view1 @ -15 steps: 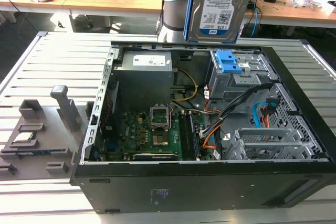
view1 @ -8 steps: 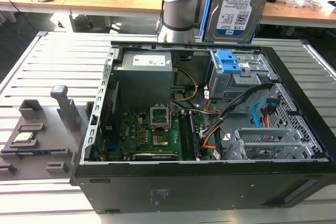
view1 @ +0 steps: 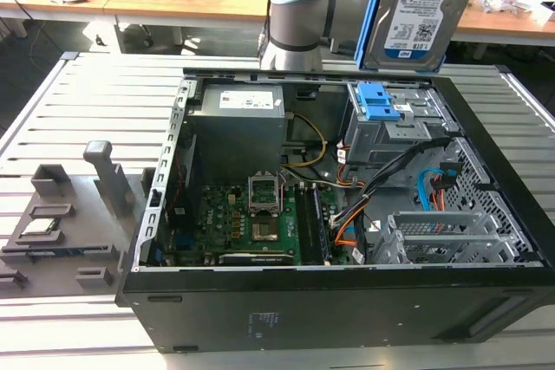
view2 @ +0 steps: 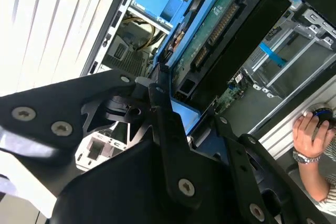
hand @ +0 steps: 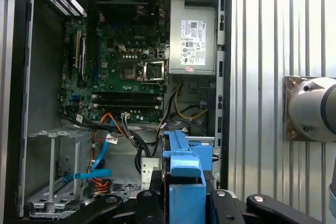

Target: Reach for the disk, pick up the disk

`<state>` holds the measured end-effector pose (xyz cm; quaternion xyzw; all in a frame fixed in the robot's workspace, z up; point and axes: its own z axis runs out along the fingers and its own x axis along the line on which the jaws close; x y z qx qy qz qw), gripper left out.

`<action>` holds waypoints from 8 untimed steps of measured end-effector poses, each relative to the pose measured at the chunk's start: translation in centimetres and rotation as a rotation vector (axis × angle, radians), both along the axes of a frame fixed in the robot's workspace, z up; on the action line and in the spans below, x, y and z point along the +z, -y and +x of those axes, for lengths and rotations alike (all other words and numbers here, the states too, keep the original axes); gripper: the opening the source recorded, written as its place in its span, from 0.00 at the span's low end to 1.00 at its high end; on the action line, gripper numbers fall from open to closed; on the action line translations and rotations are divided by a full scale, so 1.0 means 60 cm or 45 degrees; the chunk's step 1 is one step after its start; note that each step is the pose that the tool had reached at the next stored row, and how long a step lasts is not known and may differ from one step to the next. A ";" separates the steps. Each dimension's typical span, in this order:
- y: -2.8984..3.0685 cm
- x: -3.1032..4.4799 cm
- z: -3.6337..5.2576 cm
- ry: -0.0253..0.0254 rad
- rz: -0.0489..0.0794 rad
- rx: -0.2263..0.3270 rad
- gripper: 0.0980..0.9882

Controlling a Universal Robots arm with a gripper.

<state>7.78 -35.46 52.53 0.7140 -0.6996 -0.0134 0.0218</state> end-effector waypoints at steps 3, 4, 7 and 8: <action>-0.0004 0.000 0.020 0.0000 0.000 0.000 0.30; -0.0005 0.000 0.026 0.0000 0.000 0.000 0.30; -0.0009 0.000 0.045 0.0000 0.000 0.000 0.30; -0.0010 0.000 0.051 0.0000 0.000 0.000 0.30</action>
